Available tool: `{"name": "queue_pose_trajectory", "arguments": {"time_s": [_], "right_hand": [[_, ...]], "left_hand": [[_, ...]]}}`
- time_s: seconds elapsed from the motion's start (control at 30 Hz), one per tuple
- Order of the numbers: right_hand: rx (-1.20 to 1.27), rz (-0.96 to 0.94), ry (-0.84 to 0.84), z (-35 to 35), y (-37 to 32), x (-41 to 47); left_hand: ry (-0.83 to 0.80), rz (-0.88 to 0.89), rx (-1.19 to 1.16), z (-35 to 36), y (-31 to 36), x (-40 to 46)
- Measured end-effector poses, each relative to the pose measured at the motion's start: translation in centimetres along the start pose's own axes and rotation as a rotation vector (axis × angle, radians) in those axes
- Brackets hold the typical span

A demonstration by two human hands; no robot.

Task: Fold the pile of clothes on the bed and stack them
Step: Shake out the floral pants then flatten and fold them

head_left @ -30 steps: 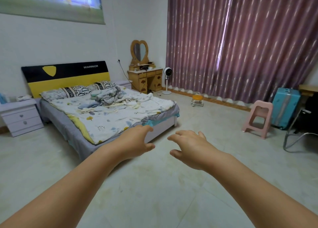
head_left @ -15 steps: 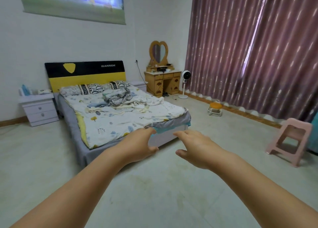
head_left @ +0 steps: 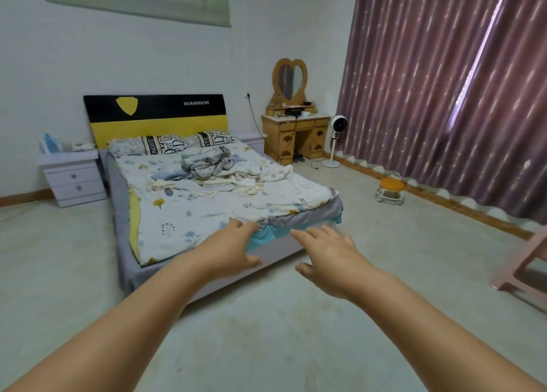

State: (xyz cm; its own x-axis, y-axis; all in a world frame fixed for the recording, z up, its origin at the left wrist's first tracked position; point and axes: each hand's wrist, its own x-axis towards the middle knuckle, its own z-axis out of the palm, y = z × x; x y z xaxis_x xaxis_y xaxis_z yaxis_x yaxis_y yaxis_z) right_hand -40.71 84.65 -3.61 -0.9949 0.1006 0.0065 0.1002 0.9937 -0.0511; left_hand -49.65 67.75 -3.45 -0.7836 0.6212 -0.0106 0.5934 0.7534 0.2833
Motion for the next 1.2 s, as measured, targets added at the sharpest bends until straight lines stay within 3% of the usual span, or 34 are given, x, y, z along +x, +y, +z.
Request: {"name": "queue_pose_trajectory", "arguments": {"time_s": [0.33,0.87,1.2], "right_hand": [[0.036,-0.045,-0.11,1.3,5.9,10.5],[0.066,-0.217,-0.069,-0.7,23.7,29.1],[0.089,-0.355,-0.121,1.1,25.6,40.9]], "left_hand": [[0.001,-0.014,0.0,-0.6,-0.4,12.3],[-0.005,-0.246,-0.008,3.4,4.1,31.9],[0.0,-0.342,-0.024,3.4,1.3,41.5]]}}
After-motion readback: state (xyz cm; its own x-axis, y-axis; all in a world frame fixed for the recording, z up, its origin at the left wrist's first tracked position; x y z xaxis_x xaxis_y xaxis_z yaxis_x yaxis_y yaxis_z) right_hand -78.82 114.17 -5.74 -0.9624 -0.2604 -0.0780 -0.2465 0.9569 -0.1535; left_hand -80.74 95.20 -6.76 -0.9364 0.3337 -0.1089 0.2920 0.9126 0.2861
